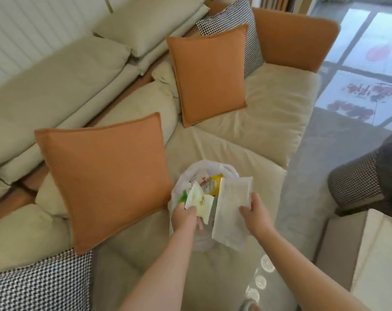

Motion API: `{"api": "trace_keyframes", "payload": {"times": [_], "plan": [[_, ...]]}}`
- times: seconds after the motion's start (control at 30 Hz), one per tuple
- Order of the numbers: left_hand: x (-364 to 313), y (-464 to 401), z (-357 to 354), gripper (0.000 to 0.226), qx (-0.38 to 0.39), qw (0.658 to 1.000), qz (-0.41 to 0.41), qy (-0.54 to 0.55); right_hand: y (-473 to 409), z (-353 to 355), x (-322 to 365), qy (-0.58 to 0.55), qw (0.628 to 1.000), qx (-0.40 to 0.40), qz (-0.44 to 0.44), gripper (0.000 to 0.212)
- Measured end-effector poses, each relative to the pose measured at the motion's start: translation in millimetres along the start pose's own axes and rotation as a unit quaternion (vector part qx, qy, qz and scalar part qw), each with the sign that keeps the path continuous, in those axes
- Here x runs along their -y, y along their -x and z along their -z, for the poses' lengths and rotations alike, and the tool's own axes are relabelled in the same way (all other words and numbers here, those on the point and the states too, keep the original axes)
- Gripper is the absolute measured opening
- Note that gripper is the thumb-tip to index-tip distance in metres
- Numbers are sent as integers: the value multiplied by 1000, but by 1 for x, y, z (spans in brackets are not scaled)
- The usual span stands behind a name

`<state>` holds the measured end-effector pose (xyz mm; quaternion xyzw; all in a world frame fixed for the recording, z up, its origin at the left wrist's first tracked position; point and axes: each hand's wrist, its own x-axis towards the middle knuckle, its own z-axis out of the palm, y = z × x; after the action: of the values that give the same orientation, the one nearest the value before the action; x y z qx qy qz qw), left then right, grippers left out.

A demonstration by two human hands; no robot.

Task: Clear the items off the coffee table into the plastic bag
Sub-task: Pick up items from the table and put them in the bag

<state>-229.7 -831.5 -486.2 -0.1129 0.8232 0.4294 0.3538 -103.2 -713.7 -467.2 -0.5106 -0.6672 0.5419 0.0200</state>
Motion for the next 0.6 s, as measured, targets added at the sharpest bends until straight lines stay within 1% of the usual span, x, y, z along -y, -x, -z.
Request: {"api": "trace_keyframes", "payload": {"times": [0.1, 0.17, 0.27, 0.37, 0.43, 0.47, 0.53, 0.6], "plan": [[-8, -27, -6, 9, -9, 1000, -18, -23, -27, -18, 13, 56, 998, 13, 30, 51], [-10, -46, -13, 7, -16, 999, -25, -35, -47, -30, 19, 76, 996, 20, 32, 58], [-11, -73, -24, 12, -24, 998, -35, -55, -79, -50, 21, 107, 993, 40, 42, 56], [-8, -87, -32, 15, -6, 993, -34, -109, -96, -66, 15, 178, 980, 61, 60, 61], [-5, -90, -35, 17, 10, 991, -44, -122, -101, -70, 8, 221, 970, 60, 81, 62], [-4, -91, -37, 19, 8, 990, -50, -131, -102, -69, 6, 227, 969, 65, 79, 62], [-1, -90, -37, 19, -3, 983, -61, -174, -103, -67, -1, 197, 975, 81, 60, 62], [3, -93, -34, 21, -43, 977, -64, -198, -102, -63, -7, 161, 982, 76, 58, 63]]}}
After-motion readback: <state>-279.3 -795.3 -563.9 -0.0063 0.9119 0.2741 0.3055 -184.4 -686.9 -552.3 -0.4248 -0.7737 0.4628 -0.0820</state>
